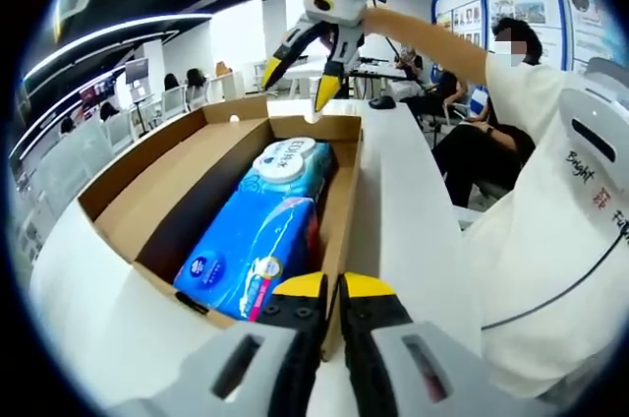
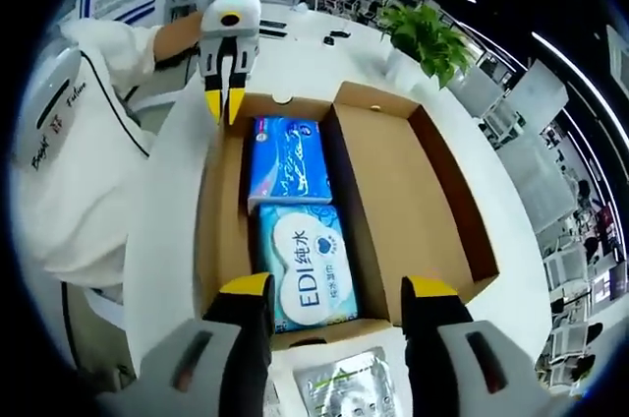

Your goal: Operate the shoe box by opening the lid, removing the specified soft item, and placing it in the target area until the item is outside and the box remains undamaged.

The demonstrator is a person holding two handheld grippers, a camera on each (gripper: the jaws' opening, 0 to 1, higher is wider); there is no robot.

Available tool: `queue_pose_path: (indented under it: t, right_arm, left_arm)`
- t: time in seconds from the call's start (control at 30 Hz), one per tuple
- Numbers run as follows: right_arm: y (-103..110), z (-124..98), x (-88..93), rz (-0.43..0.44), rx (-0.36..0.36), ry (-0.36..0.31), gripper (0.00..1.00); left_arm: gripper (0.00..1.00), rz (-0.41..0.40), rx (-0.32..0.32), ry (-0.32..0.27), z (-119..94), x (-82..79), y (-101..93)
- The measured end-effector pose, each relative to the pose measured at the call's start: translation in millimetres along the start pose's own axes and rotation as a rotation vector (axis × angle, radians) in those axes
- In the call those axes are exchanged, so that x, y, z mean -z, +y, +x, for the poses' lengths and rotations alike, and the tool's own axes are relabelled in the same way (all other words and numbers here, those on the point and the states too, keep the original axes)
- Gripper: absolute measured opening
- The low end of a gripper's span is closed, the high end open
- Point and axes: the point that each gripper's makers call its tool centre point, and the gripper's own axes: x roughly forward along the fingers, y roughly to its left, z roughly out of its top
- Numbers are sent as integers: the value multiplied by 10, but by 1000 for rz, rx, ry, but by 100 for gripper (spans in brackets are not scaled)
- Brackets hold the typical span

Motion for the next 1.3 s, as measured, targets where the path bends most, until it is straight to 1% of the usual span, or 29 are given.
queue_pose_path:
  t: [0.07, 0.1, 0.13, 0.17, 0.27, 0.37, 0.47, 0.57, 0.6, 0.67, 0.83, 0.97, 1.03, 1.07, 1.1, 1.3]
  right_arm:
    - [27, 63, 8, 15, -10, 10, 56]
    - [58, 82, 39, 6, -25, 33, 56]
    - [59, 91, 47, -16, -21, 41, 56]
    - [45, 101, 31, -18, -13, 34, 56]
    - [22, 120, 2, -6, -20, 24, 56]
    - [20, 164, -4, -17, -20, 34, 55]
    - [71, 218, -5, -27, -47, 42, 56]
    - [82, 281, -7, -31, -55, 47, 55]
    - [122, 311, 4, -27, -77, 55, 55]
    - [157, 355, 7, -35, -89, 60, 56]
    - [222, 503, 39, -45, -128, 99, 56]
    - [244, 610, 78, -49, -145, 134, 57]
    - [241, 650, 90, -60, -145, 147, 57]
    - [255, 665, 94, -59, -155, 151, 57]
    - [287, 679, 98, -51, -172, 154, 57]
    - [337, 767, 156, -62, -195, 188, 61]
  left_arm:
    - [5, 5, -2, -2, 0, 0, -3]
    - [5, 5, -3, -3, 0, 0, -2]
    - [5, 2, -4, -3, 0, -1, 0]
    - [5, 0, -5, -4, -1, -2, 0]
    - [5, -2, -3, -2, -1, -2, 4]
    - [5, 19, 3, -2, -1, 0, 0]
    - [4, 28, 7, -4, -2, 0, -2]
    - [4, 21, 7, -1, -2, 0, 5]
    - [4, 16, 6, -1, -1, 0, 8]
    - [5, 15, 5, -2, -1, -1, 7]
    - [4, 15, 4, -4, 1, -2, 9]
    - [4, 39, 10, -6, 3, 0, 0]
    - [4, 24, 8, -6, 3, 0, 2]
    - [4, 13, 5, -5, 3, -2, 5]
    - [4, 13, 5, -5, 4, -1, 3]
    - [4, 14, 6, -6, 3, 1, 0]
